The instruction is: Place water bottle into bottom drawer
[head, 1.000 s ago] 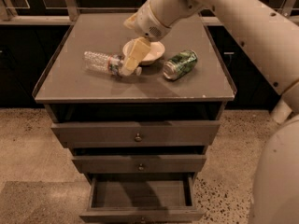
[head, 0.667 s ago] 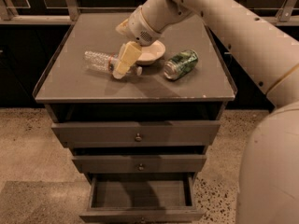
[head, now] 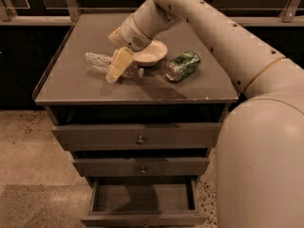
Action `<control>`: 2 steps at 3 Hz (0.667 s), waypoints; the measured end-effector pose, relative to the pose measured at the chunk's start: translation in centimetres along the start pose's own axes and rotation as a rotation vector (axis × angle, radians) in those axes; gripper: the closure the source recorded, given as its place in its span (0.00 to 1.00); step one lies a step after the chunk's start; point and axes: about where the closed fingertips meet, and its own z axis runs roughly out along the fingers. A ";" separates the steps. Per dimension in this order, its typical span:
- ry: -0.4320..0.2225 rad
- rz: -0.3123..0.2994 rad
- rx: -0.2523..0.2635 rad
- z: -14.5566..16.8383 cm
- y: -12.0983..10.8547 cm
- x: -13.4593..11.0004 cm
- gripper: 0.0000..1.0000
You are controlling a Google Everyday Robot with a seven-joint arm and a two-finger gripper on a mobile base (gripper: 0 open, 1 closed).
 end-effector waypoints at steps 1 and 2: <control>-0.011 0.011 -0.036 1.5 -0.2 0.2 0.00; -0.019 0.024 -0.067 2.8 -0.2 0.7 0.00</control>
Offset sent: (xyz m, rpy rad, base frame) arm 0.0086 0.0184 -0.0323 0.0185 0.0929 0.0441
